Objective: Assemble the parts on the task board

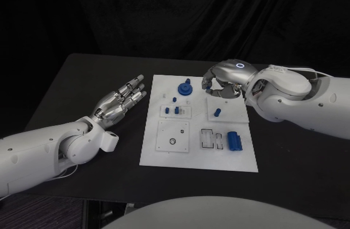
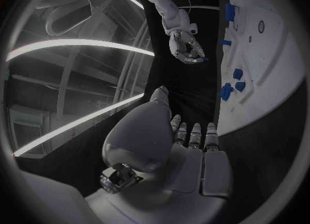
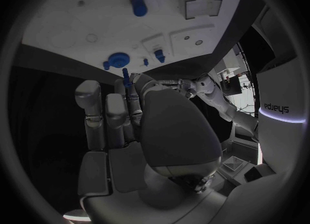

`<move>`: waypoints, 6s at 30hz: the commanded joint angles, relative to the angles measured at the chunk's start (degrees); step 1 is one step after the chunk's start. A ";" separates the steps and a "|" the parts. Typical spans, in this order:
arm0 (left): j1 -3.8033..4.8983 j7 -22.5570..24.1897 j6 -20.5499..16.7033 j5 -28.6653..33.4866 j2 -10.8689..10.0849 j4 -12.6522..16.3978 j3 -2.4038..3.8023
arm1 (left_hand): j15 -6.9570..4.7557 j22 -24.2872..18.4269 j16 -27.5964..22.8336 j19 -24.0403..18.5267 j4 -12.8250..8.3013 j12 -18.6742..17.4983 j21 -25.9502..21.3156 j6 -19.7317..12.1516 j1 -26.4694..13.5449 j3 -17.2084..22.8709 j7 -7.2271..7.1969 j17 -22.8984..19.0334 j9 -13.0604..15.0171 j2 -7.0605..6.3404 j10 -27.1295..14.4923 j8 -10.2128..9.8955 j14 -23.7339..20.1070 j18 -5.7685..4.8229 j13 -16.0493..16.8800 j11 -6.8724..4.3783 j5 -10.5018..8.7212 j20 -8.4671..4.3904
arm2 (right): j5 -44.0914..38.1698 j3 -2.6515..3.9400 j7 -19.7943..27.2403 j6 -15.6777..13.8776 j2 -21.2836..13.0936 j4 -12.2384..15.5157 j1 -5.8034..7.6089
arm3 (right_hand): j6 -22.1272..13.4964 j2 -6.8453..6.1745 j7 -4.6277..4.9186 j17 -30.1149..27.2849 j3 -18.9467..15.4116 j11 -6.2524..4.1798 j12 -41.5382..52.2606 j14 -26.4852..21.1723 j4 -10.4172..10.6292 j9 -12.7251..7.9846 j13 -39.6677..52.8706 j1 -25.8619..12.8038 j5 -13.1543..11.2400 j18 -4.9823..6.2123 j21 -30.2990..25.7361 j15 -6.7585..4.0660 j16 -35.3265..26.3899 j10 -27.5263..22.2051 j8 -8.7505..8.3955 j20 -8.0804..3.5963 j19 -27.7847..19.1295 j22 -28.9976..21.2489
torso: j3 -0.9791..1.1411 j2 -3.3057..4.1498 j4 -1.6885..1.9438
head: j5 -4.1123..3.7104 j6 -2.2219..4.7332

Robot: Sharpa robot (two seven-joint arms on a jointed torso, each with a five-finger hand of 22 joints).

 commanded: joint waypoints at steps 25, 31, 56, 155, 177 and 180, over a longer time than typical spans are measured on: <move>-0.38 2.14 2.27 0.01 1.17 -0.55 0.06 | -0.79 -0.04 -0.21 0.10 -0.71 -0.09 -0.15 0.01 0.46 0.23 1.82 -0.06 0.02 0.72 0.00 -0.01 -0.02 1.05 -0.07 2.01 0.42 0.28 | -2.14 -0.05 2.15 3.95 9.08 -0.93 -9.46 | -1.91 -0.74 0.45 0.21 0.58 0.48 -0.15 -0.19 -0.98 -0.37 0.08 0.99 -0.61 -0.35 -0.73 0.28 0.03 -0.23 -0.61 0.13 -1.03 5.61 | -0.01 -0.07 0.08 | 2.83 0.00; -0.47 1.93 2.50 0.01 1.10 -0.57 0.06 | -0.86 -0.03 -0.21 0.11 -0.78 -0.08 -0.15 0.33 0.50 0.28 2.12 -0.06 0.06 0.80 0.05 0.05 -0.02 1.16 -0.06 2.28 0.51 0.31 | -2.41 -0.05 2.11 3.83 9.47 -0.97 -9.71 | -1.95 -0.82 0.48 0.15 0.55 0.51 -0.16 -0.25 -0.93 -0.39 0.09 0.88 -0.68 -0.34 -0.81 0.31 0.00 -0.22 -0.63 0.16 -1.10 5.58 | -0.05 -0.09 -0.01 | 3.28 0.00; -0.82 1.18 3.33 0.02 1.28 -1.03 0.06 | -0.71 0.00 -0.21 0.12 -0.88 -0.10 -0.14 0.85 0.53 0.33 2.39 -0.06 0.13 0.92 -0.01 0.13 -0.02 1.28 -0.08 2.52 0.56 0.50 | -2.50 -0.05 1.91 4.32 9.47 -0.62 -10.47 | -2.15 -0.93 0.51 0.13 0.53 0.54 -0.19 -0.26 -0.88 -0.46 0.09 0.73 -0.77 -0.39 -0.55 0.36 0.00 -0.23 -0.73 0.20 -1.00 5.63 | -0.05 -0.10 0.02 | 3.90 0.00; -1.37 -1.79 4.82 0.02 1.97 -1.99 0.06 | -0.31 -0.03 -0.21 0.13 -0.98 -0.15 -0.14 1.07 0.55 0.98 1.97 -0.06 0.14 2.13 -0.20 0.14 -0.02 1.23 -0.13 2.08 1.50 0.79 | -0.48 -0.05 2.23 2.79 8.64 -0.59 -11.65 | -1.64 1.31 0.08 0.16 1.80 0.33 -1.51 -0.03 1.16 -1.11 -0.22 -1.70 -1.84 -0.23 -0.25 0.37 0.59 0.25 0.36 0.50 -1.30 5.43 | -0.08 -0.27 -0.01 | 4.64 0.00; -1.58 -2.44 5.27 0.02 2.15 -2.21 0.06 | -0.21 -0.01 -0.21 0.13 -0.94 -0.16 -0.13 1.19 0.52 1.04 1.94 -0.06 0.16 2.25 -0.24 0.15 -0.02 1.21 -0.15 2.01 1.57 0.86 | -0.31 -0.05 1.73 3.97 8.92 -0.89 -11.65 | -3.06 -0.16 0.59 -0.78 1.62 0.81 -2.55 -0.94 0.31 -1.89 -0.55 -1.13 -3.70 -0.05 -1.70 0.71 0.00 -0.43 -0.77 0.66 -2.30 5.10 | -0.13 -0.12 0.09 | 4.78 0.00; -1.61 -2.49 5.31 0.02 2.16 -2.23 0.06 | -0.19 0.00 -0.21 0.14 -0.94 -0.17 -0.13 1.30 0.53 1.07 1.97 -0.06 0.17 2.29 -0.25 0.17 -0.02 1.21 -0.15 2.02 1.60 0.88 | -0.31 -0.05 1.71 4.01 8.93 -0.88 -11.66 | -3.06 -0.19 0.59 -0.77 1.62 0.82 -2.57 -0.95 0.30 -1.90 -0.56 -1.12 -3.73 -0.04 -1.75 0.71 0.00 -0.45 -0.78 0.67 -2.34 5.08 | -0.13 -0.09 0.08 | 4.82 0.00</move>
